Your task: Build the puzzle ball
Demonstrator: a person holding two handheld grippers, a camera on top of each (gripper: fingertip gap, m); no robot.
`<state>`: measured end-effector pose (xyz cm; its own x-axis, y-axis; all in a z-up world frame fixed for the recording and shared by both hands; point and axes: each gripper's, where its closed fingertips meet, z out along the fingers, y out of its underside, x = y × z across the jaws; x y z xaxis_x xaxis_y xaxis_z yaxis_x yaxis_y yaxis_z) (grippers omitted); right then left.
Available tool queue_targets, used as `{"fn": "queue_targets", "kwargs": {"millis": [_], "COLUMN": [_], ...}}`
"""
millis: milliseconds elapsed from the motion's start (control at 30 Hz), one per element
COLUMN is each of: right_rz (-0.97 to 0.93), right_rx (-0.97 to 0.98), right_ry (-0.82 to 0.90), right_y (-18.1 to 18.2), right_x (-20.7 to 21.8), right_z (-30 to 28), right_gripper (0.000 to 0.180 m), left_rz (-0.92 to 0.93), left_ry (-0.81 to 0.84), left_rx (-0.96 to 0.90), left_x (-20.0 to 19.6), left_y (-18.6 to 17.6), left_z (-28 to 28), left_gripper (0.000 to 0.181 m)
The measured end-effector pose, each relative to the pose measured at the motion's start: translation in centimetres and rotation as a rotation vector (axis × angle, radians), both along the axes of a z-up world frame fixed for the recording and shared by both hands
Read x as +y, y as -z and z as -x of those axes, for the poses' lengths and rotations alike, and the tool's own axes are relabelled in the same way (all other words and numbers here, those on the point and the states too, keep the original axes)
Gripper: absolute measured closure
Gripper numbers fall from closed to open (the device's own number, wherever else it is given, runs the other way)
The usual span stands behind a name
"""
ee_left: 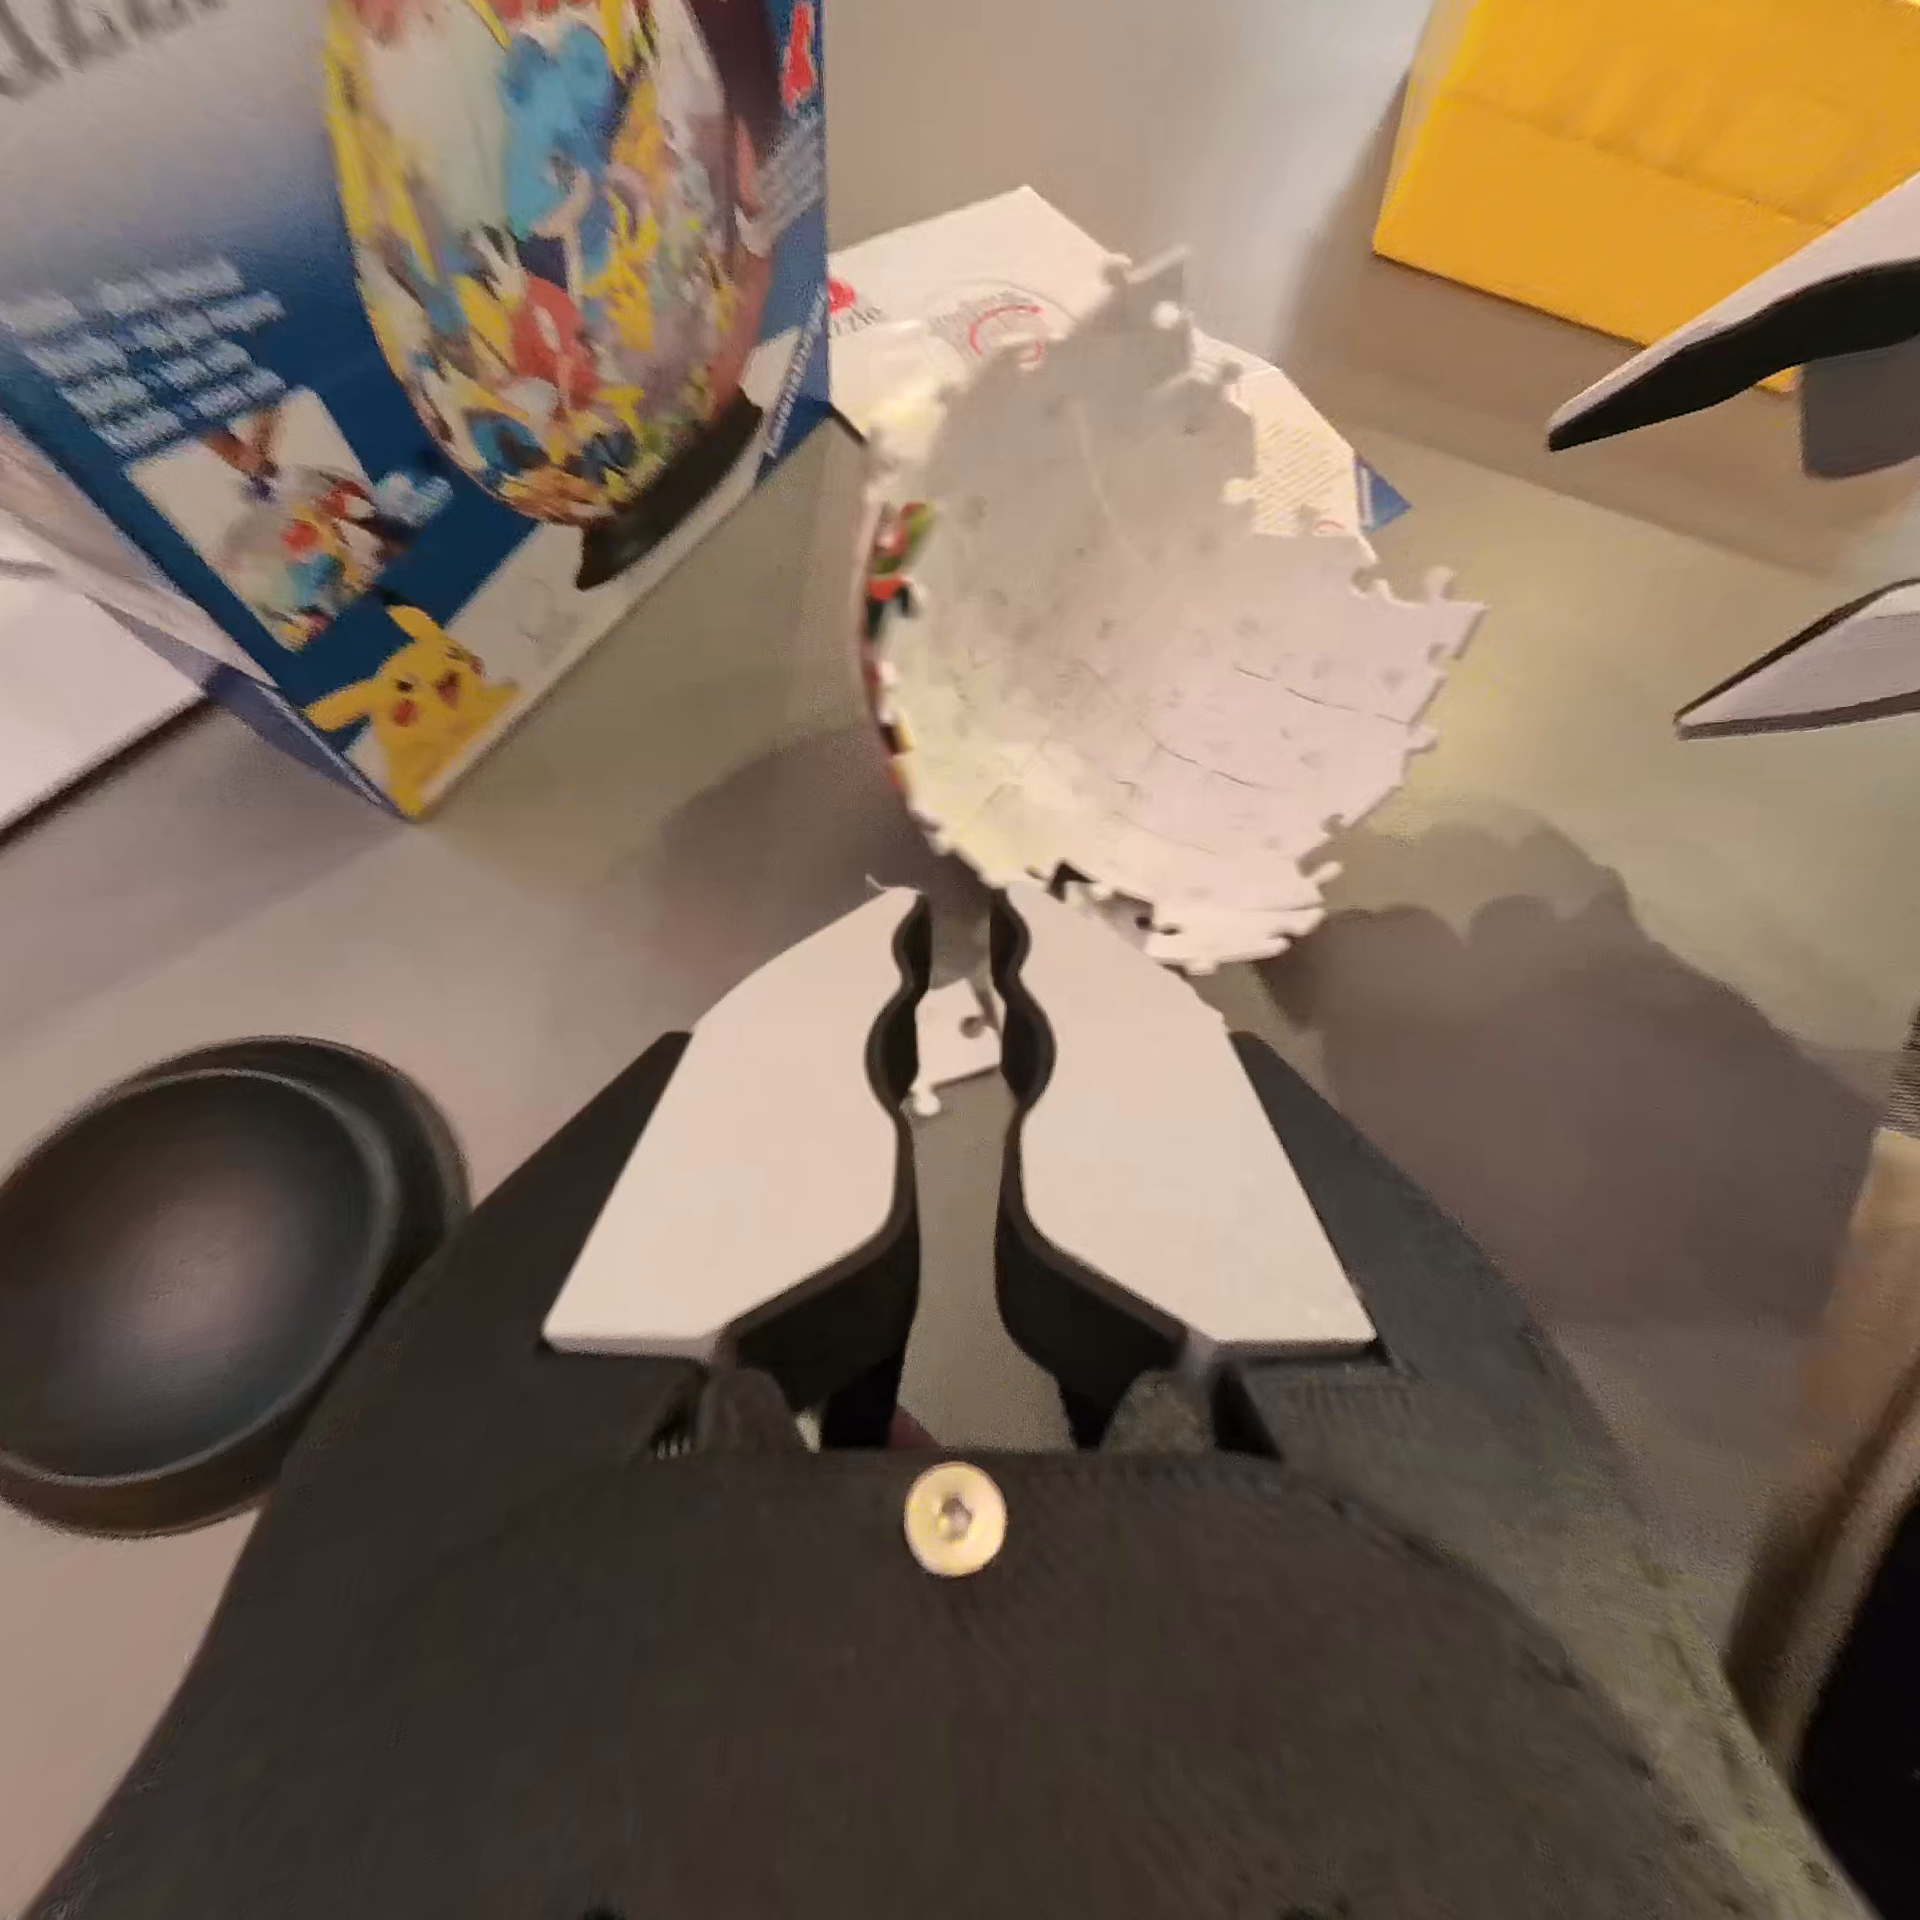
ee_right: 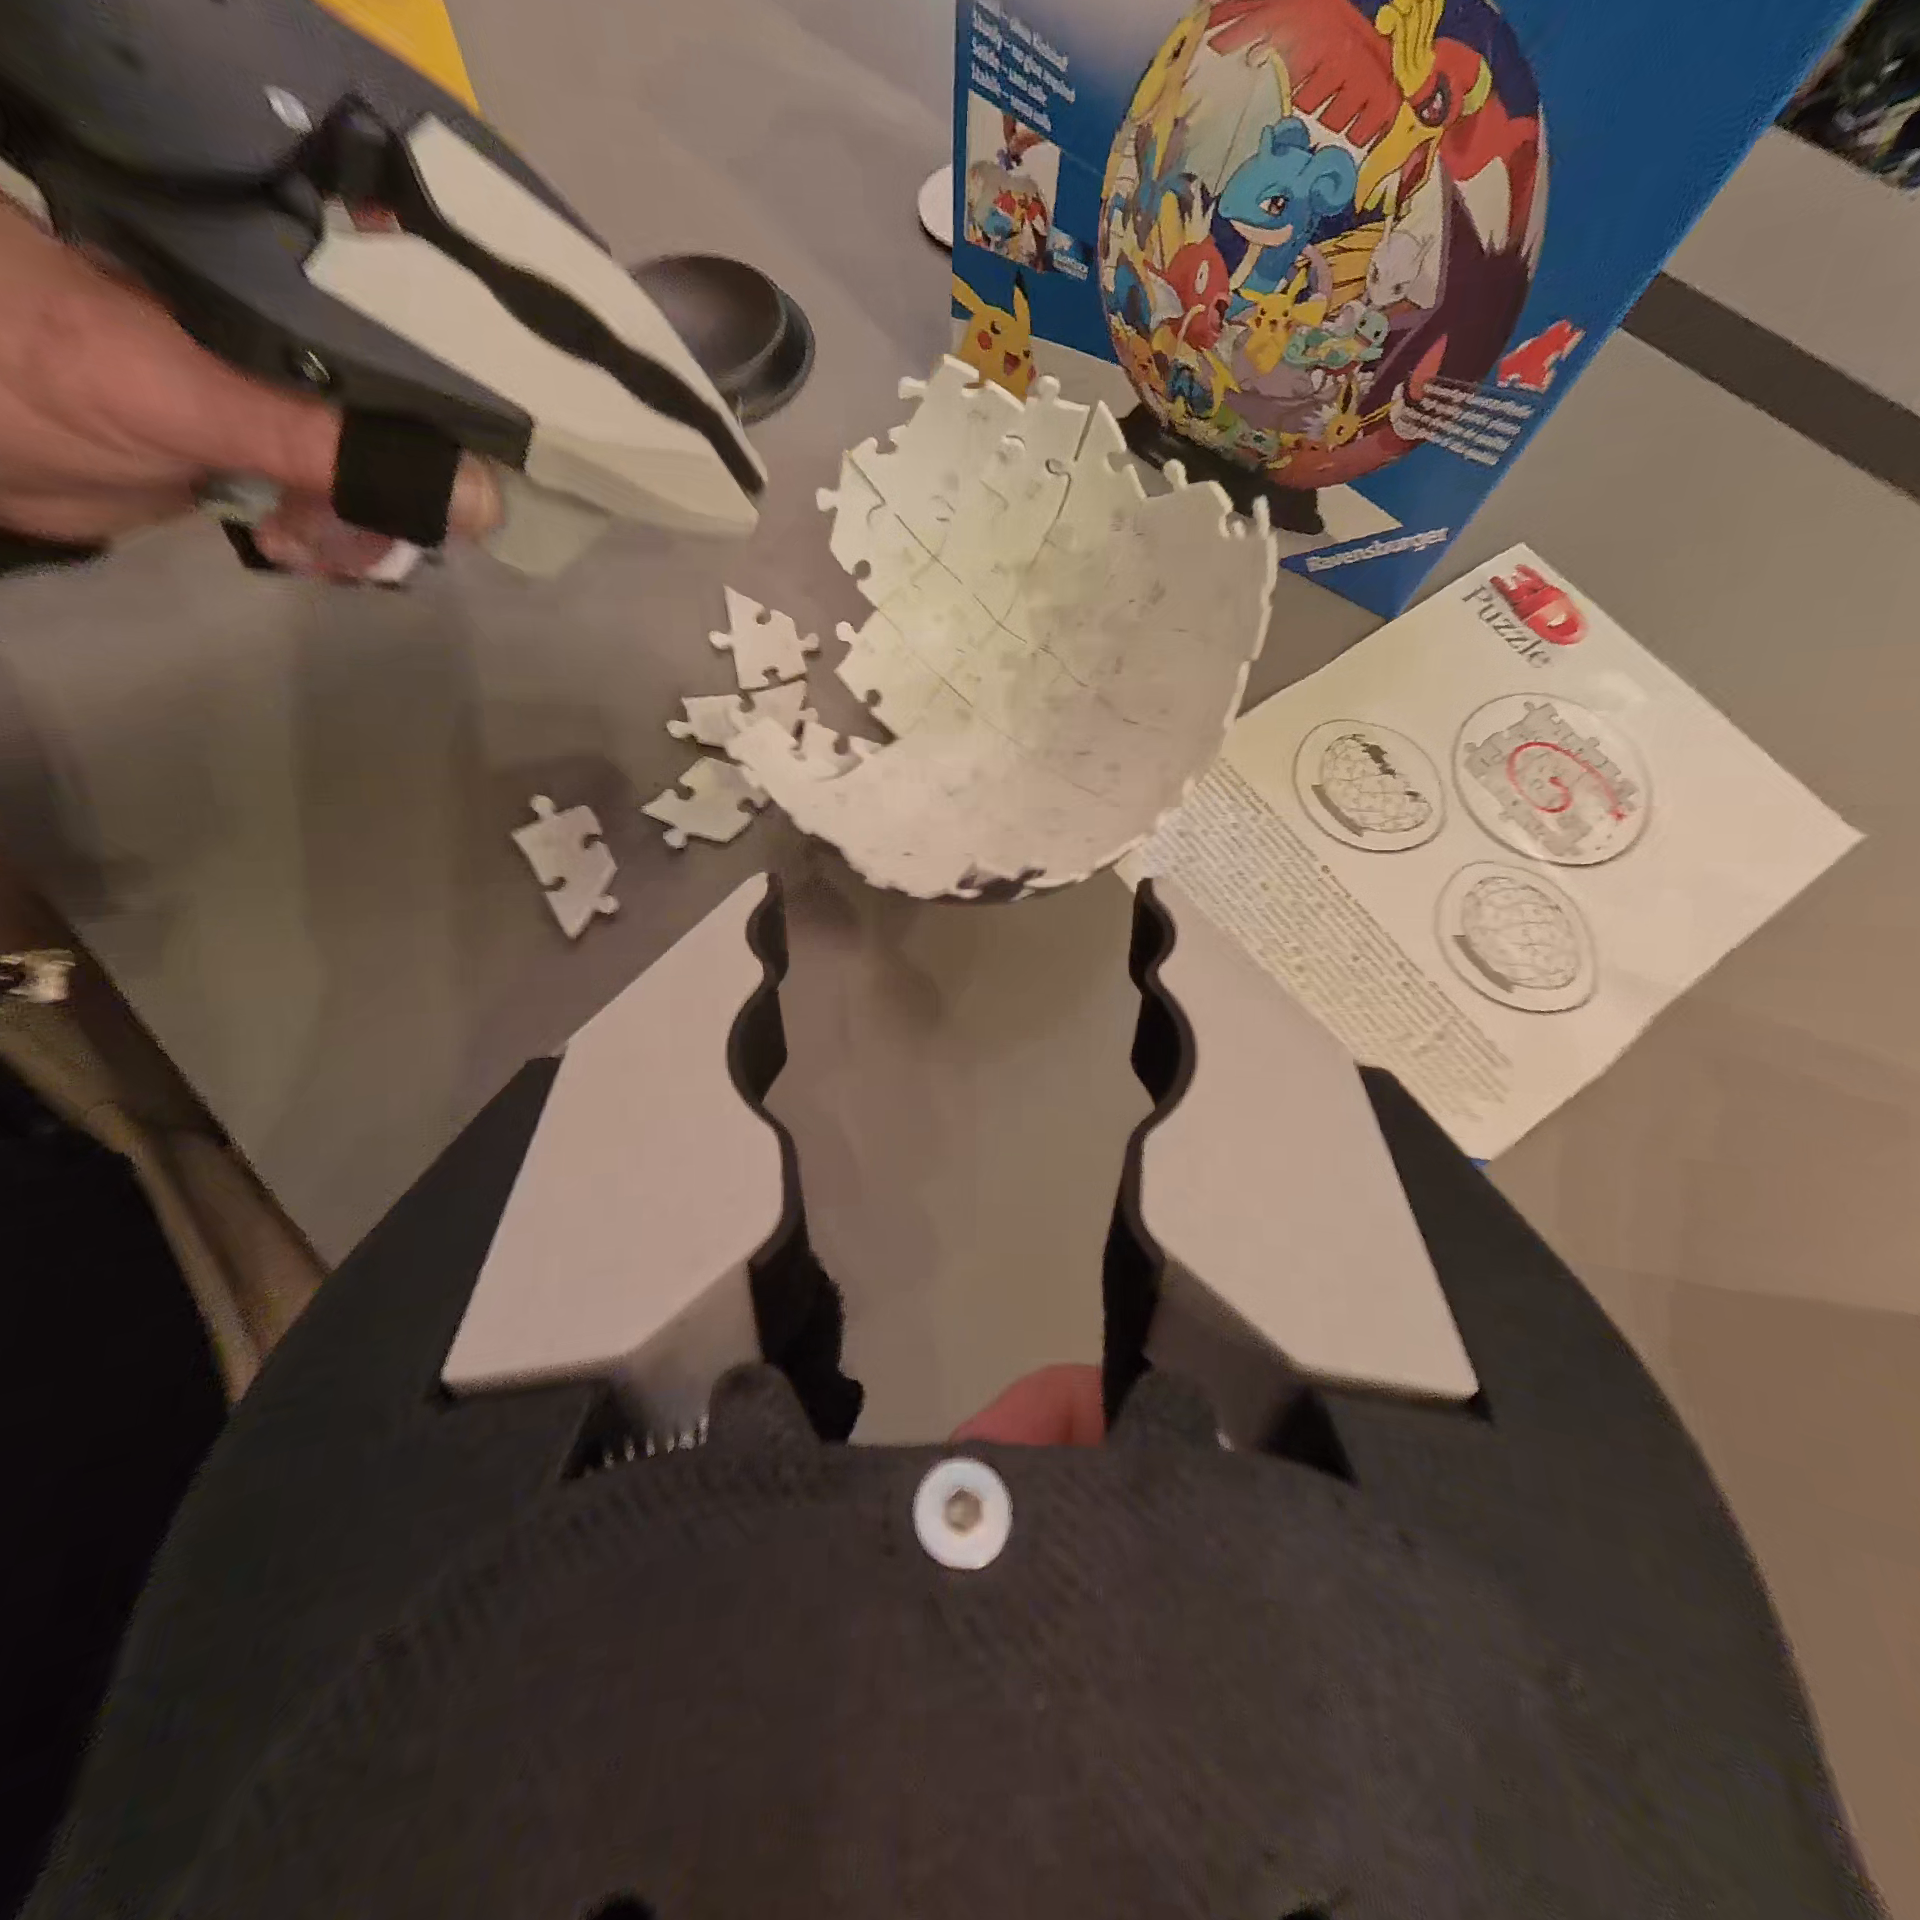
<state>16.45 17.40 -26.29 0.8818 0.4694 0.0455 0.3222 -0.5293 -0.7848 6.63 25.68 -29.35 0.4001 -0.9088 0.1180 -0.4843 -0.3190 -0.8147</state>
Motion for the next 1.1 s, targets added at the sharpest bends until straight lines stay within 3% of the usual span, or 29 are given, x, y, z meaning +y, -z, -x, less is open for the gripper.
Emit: {"fn": "queue_targets", "kwargs": {"millis": [133, 500, 700, 900, 1100], "right_rz": [-0.023, -0.072, -0.074, -0.074, 0.012], "right_rx": [-0.035, -0.11, -0.097, 0.05, 0.206], "right_ry": [-0.026, -0.057, -0.037, 0.05, 0.127], "right_y": [-0.6, -1.0, -0.6, -1.5, -0.2], "right_x": [0.2, -0.2, -0.2, 0.0, 0.5], "right_z": [0.1, 1.0, 0.7, -0.4, -1.3], "right_gripper": [0.115, 0.115, 0.118, 0.119, 0.119], "left_rz": [-0.092, -0.121, -0.024, -0.009, -0.041], "left_ry": [0.019, 0.035, 0.065, 0.125, 0.205], "left_rx": [-0.016, -0.072, -0.147, -0.167, 0.01], "left_x": [1.8, 3.6, 4.4, 4.3, 4.1], "left_y": [-1.1, -2.2, -2.6, -4.2, -4.6], "left_z": [-0.1, -0.5, -1.0, -2.8, -3.7], "left_gripper": [0.162, 0.154, 0.147, 0.133, 0.13]}}
